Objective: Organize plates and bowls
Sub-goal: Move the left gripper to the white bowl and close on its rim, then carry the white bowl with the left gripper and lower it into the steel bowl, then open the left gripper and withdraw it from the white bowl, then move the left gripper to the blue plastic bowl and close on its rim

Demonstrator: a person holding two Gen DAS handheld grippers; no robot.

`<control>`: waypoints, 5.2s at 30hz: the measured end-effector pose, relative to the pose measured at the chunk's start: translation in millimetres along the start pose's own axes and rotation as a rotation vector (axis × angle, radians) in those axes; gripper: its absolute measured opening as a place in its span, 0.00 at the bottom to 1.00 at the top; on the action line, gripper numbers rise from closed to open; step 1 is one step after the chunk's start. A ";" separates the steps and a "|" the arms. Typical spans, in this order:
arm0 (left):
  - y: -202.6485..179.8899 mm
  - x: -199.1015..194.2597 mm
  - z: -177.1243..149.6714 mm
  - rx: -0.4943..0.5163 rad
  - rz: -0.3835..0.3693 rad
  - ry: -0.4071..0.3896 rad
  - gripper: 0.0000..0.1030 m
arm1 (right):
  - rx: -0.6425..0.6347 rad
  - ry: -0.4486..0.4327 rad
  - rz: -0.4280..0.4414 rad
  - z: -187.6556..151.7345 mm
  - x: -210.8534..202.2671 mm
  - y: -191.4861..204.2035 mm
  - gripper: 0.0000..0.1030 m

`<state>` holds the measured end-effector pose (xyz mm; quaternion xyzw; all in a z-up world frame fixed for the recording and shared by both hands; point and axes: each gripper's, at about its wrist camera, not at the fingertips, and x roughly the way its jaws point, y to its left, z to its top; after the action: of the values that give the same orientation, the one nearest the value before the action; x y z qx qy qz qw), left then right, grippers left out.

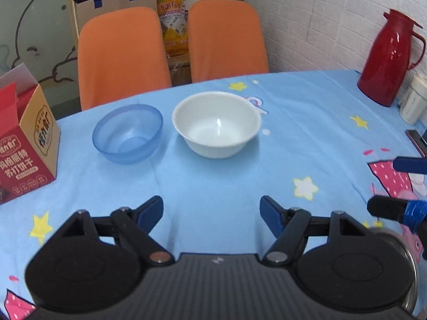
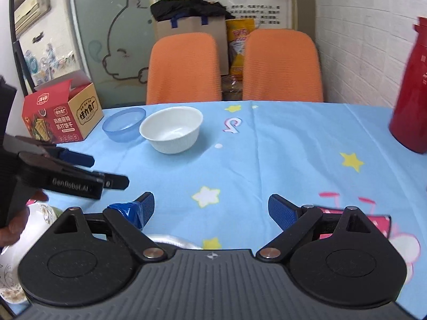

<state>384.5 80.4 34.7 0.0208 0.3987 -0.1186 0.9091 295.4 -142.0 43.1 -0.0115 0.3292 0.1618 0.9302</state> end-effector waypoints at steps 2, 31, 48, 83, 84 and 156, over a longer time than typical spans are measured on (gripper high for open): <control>14.2 7.7 23.3 -0.007 -0.003 -0.015 0.70 | -0.019 0.024 0.025 16.7 15.4 2.5 0.77; 5.6 154.2 110.2 0.238 -0.148 0.181 0.70 | -0.205 0.191 0.123 63.8 178.4 38.5 0.77; -27.1 97.9 107.3 0.221 -0.197 0.074 0.68 | -0.247 0.016 0.082 74.0 106.9 35.0 0.75; -156.2 -45.1 -86.7 0.310 -0.195 -0.073 0.69 | -0.050 -0.155 0.025 -100.8 -76.2 47.9 0.78; -156.5 -41.9 -87.0 0.304 -0.197 -0.064 0.70 | -0.046 -0.148 0.024 -103.7 -76.4 46.8 0.78; 138.4 100.0 59.1 -0.324 0.081 0.040 0.71 | -0.284 0.153 0.088 75.5 191.3 129.2 0.78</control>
<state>524.6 187.1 -5.9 -0.1075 0.4297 -0.0157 0.8964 441.3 46.2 -4.6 -0.1408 0.3729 0.2462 0.8835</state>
